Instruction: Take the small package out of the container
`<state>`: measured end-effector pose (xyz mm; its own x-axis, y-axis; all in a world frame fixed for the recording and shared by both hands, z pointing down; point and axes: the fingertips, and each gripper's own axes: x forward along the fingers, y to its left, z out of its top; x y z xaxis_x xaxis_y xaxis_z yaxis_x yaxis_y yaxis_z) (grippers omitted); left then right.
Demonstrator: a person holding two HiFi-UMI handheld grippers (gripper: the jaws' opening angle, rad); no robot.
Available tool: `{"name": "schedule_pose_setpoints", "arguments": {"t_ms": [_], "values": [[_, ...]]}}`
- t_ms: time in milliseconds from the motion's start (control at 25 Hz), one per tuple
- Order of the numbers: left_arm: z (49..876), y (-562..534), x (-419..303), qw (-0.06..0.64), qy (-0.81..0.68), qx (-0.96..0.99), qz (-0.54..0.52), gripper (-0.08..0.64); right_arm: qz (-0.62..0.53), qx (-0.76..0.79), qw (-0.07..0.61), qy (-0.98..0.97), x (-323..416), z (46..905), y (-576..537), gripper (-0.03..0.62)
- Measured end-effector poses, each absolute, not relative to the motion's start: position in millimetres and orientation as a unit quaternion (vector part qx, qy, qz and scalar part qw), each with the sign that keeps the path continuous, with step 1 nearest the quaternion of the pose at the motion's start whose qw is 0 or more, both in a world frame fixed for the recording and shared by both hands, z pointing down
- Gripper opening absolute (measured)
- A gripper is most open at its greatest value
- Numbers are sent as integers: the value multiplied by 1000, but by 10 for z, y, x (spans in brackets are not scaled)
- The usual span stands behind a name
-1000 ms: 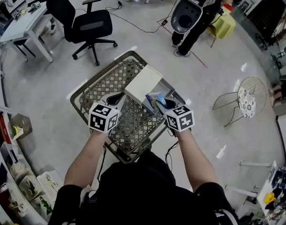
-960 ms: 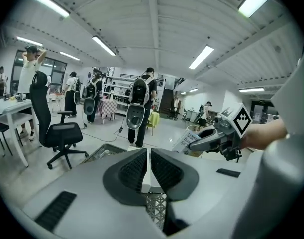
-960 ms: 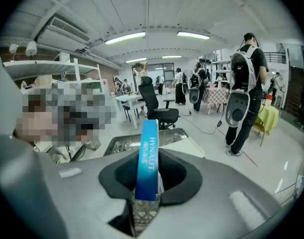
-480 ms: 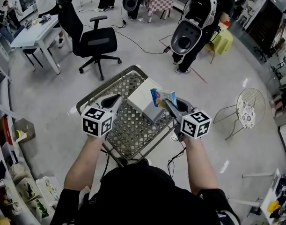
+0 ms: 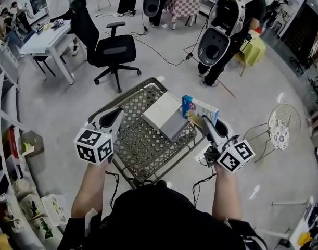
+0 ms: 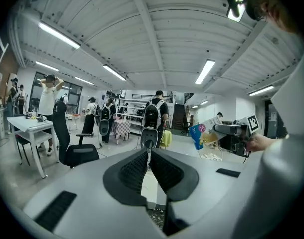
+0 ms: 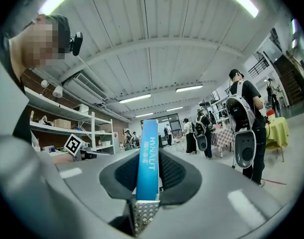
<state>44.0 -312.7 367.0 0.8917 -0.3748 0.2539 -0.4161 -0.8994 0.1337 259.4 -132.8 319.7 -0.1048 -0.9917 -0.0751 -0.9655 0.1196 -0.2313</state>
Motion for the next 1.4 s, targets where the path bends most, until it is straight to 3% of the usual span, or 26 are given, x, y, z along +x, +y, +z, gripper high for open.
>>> {"name": "schedule_pose_setpoints", "arguments": {"t_ms": [400,1400], "values": [[3706,-3378,190,89,-252,958,108,28,-48,-677,130,723,2707,3330,-1274,81],[3737,-3416,244,95,-242,960,103,28,-50,-671,111,732,2557,3276,-1467,80]]}}
